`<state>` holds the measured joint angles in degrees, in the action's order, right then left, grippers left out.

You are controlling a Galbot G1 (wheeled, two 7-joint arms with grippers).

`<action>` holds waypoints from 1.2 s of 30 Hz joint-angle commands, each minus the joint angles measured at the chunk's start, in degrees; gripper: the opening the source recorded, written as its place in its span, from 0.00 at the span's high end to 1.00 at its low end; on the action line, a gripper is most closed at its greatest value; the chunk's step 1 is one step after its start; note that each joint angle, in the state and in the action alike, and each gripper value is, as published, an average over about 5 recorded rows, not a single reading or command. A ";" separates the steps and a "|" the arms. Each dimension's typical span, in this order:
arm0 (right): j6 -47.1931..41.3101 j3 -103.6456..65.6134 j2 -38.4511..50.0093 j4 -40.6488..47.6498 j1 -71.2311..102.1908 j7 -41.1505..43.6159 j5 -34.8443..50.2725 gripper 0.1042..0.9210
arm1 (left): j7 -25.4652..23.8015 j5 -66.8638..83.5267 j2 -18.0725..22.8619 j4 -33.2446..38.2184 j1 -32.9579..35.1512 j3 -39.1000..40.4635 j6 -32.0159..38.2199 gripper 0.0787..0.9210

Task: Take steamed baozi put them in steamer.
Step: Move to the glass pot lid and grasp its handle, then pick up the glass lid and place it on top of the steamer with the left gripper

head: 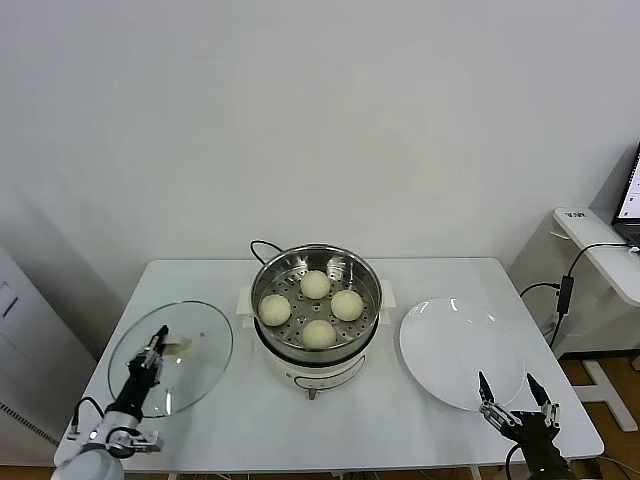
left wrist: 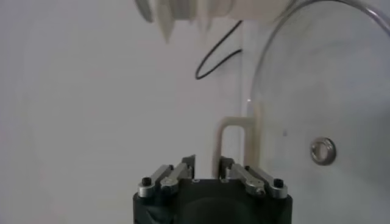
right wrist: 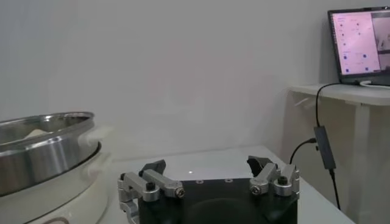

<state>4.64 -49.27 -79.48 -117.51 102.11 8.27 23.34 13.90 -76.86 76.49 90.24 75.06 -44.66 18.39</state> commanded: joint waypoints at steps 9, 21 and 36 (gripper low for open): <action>-0.52 0.02 1.10 0.04 0.24 2.53 0.67 0.12 | -20.21 32.57 -24.47 27.66 0.46 12.12 -29.91 0.96; -0.06 -2.91 0.46 1.05 2.55 4.85 0.46 0.12 | -23.48 9.68 -16.38 31.49 -12.28 47.29 -51.96 0.96; 0.52 -4.40 -1.34 0.60 4.38 5.27 -0.85 0.12 | -26.43 5.94 -4.42 18.06 -29.31 60.05 -57.46 0.96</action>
<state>4.93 -52.66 -80.16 -116.85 105.72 13.07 22.72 -9.84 -66.76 65.12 114.46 56.40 2.06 -31.68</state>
